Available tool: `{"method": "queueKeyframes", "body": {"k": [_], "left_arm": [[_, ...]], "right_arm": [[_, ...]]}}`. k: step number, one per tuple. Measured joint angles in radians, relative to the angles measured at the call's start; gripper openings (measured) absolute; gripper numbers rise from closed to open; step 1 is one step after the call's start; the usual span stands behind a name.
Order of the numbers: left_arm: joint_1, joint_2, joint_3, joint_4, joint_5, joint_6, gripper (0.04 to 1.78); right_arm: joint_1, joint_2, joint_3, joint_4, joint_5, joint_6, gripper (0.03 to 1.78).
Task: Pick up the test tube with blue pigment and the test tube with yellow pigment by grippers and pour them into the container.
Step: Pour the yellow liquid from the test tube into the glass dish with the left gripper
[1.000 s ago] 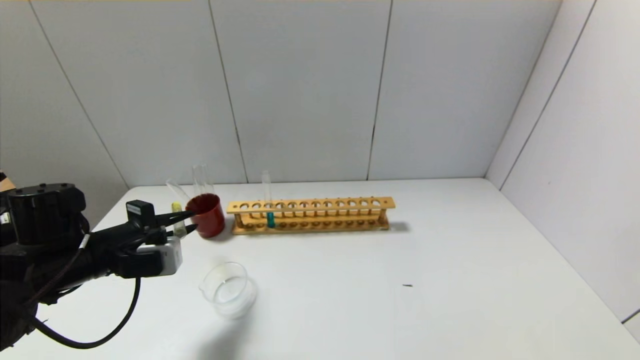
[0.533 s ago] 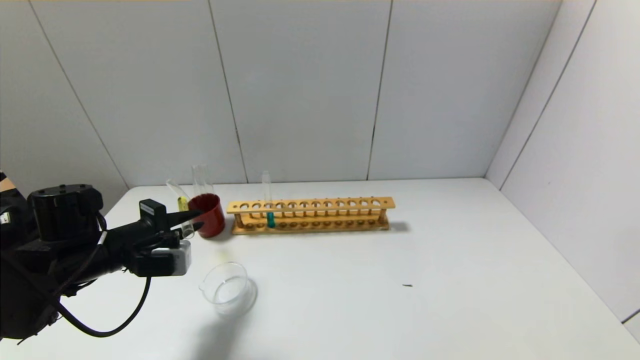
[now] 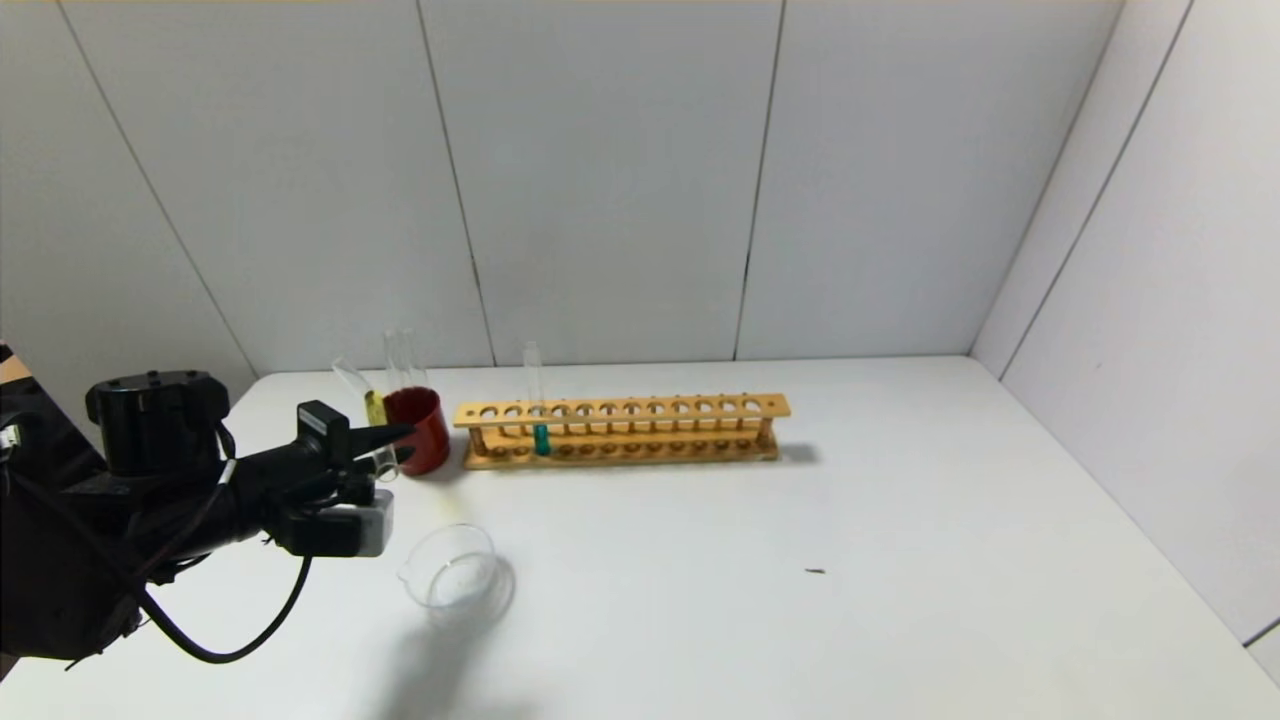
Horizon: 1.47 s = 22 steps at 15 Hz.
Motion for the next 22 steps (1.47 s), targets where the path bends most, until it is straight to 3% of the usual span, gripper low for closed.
{"method": "queueKeyframes", "body": {"k": [22], "left_arm": [[-0.026, 0.069, -0.02, -0.001, 0.063, 0.211, 0.34]], "right_arm": [[0.0, 0.0, 0.0, 0.0, 0.0, 0.0, 1.75]]}}
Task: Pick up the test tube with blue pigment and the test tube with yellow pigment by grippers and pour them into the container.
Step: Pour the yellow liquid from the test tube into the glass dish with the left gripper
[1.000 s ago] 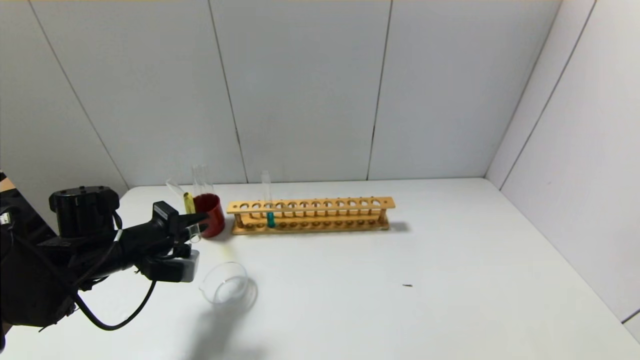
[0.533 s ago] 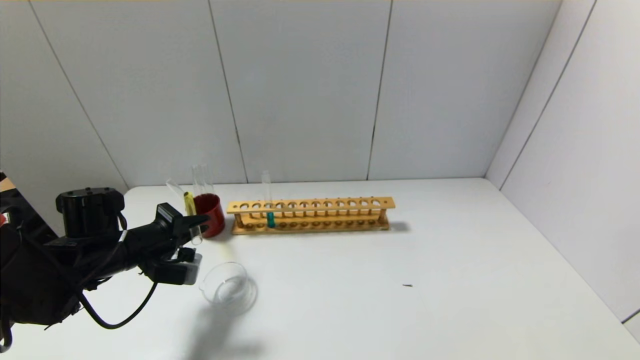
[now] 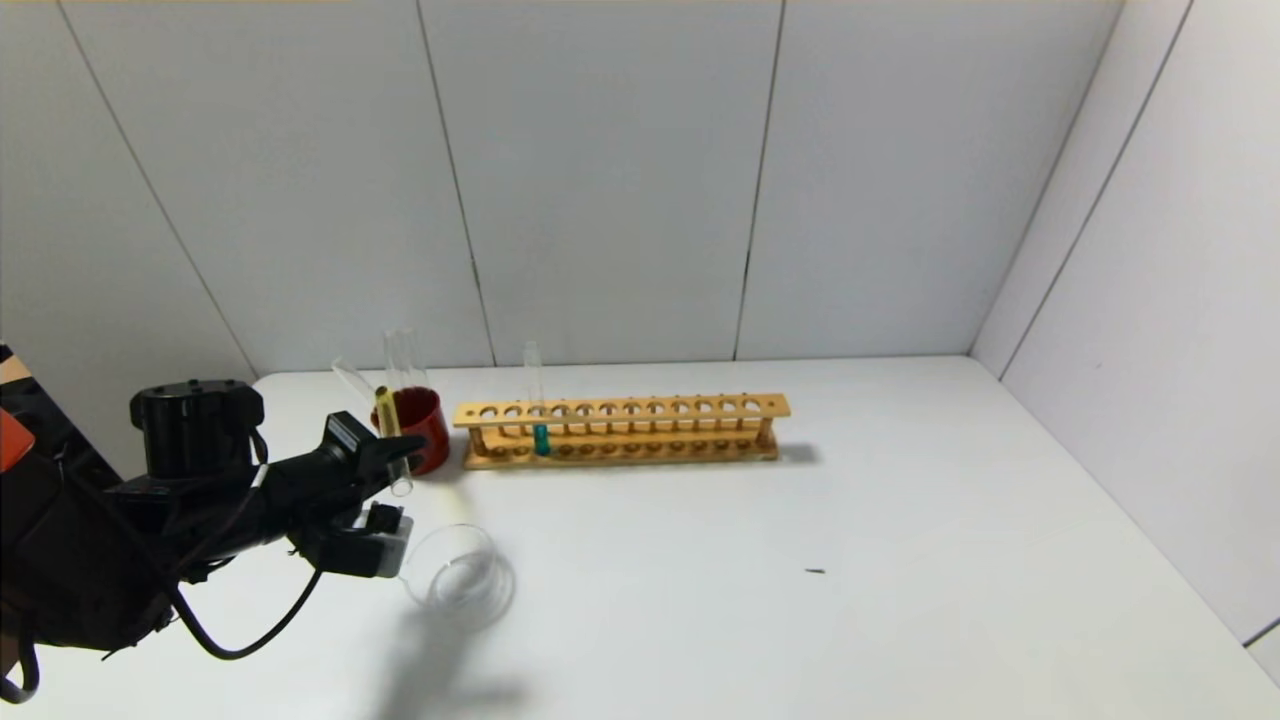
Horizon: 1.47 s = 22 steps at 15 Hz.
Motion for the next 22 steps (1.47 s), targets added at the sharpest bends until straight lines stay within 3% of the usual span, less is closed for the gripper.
{"method": "queueKeyframes", "body": {"k": [22], "left_arm": [[-0.006, 0.029, -0.02, -0.001, 0.061, 0.162, 0.34]], "right_arm": [[0.0, 0.0, 0.0, 0.0, 0.0, 0.0, 1.75]]}}
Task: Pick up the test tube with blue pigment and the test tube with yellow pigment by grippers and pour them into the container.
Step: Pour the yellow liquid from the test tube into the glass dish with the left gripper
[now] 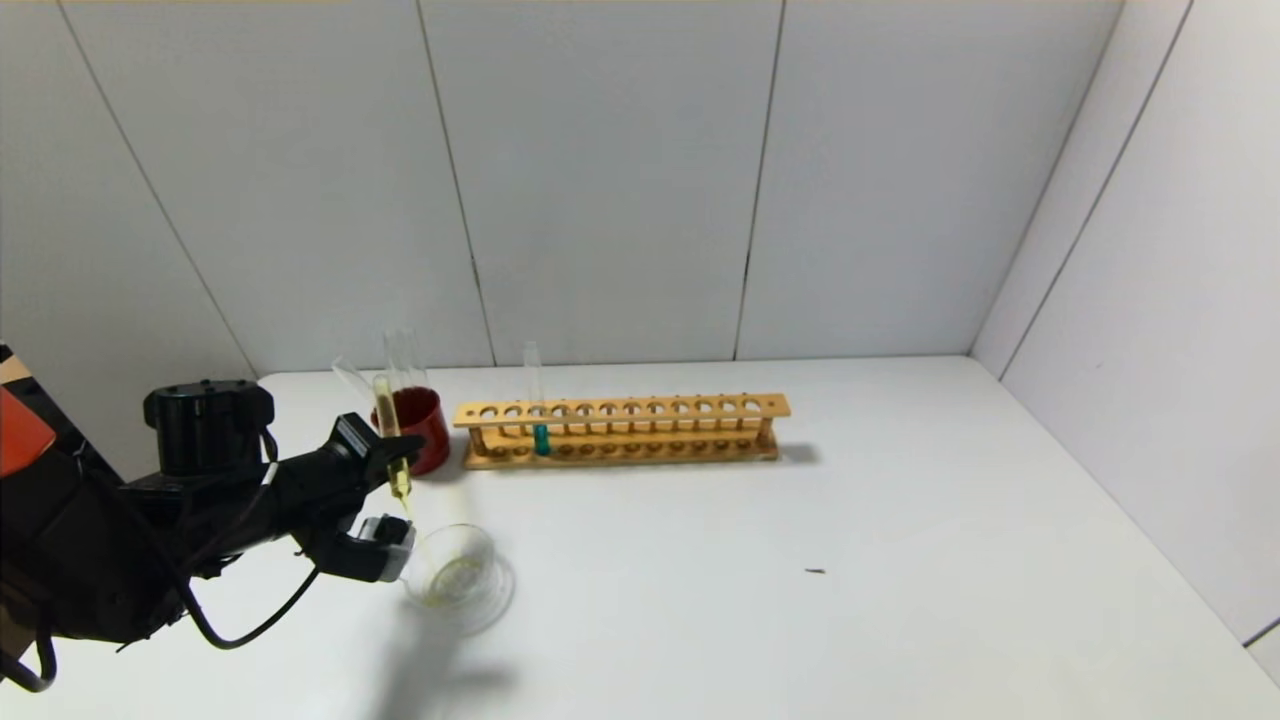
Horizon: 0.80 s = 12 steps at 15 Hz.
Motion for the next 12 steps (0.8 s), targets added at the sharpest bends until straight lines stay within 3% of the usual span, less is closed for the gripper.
{"method": "queueKeyframes", "body": {"k": [12], "left_arm": [[-0.04, 0.016, -0.019, -0.002, 0.044, 0.028, 0.34]], "right_arm": [[0.0, 0.0, 0.0, 0.0, 0.0, 0.0, 1.75]]}}
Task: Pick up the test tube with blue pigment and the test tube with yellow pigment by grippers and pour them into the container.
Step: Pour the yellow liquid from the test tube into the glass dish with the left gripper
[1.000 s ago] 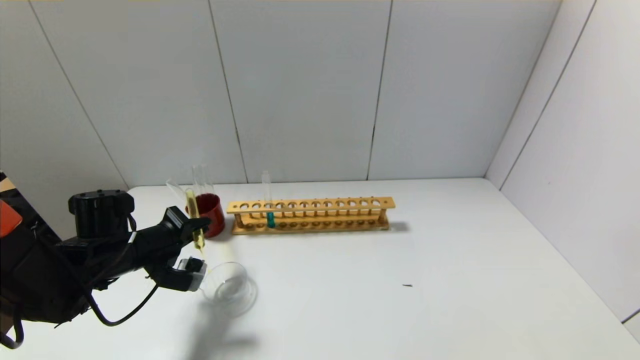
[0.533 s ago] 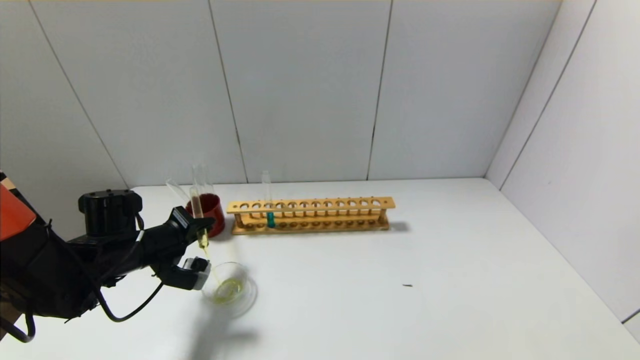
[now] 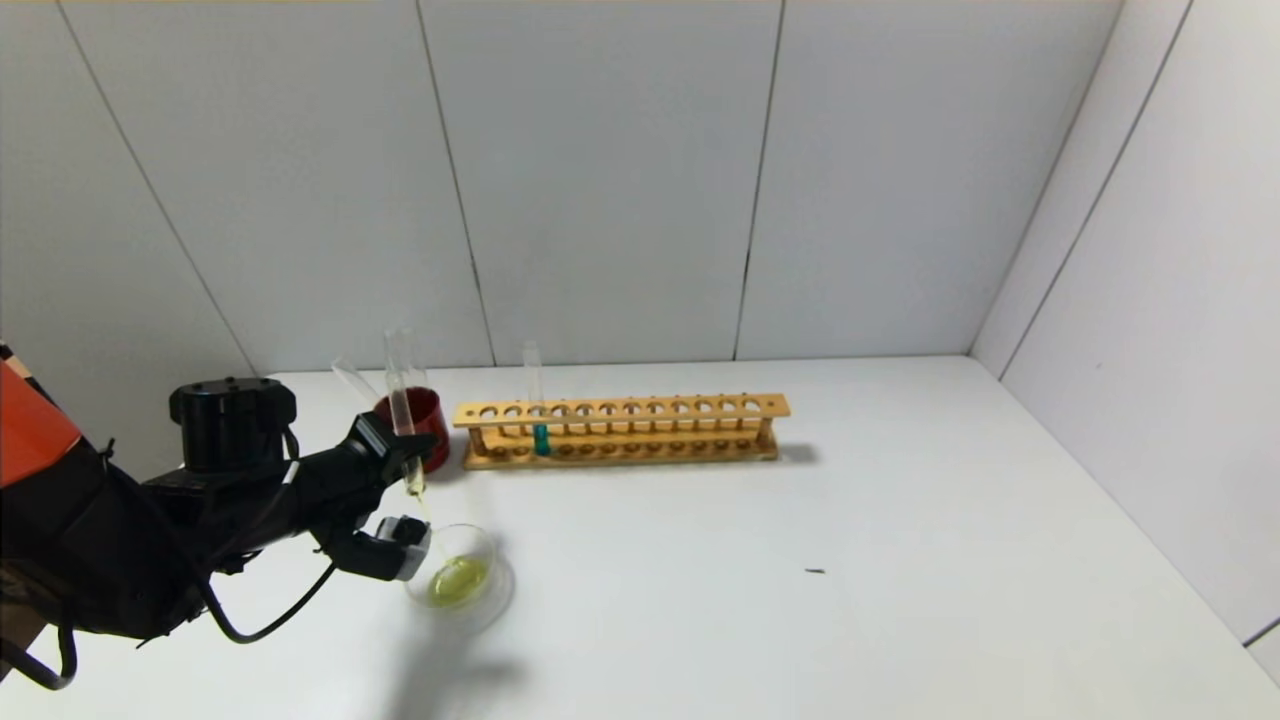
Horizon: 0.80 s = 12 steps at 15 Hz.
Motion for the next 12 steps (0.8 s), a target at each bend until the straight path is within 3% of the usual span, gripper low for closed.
{"method": "queueKeyframes", "body": {"k": [12], "left_arm": [[-0.029, -0.023, 0.026, 0.0, 0.027, 0.029, 0.34]], "right_arm": [[0.0, 0.0, 0.0, 0.0, 0.0, 0.0, 1.75]]}}
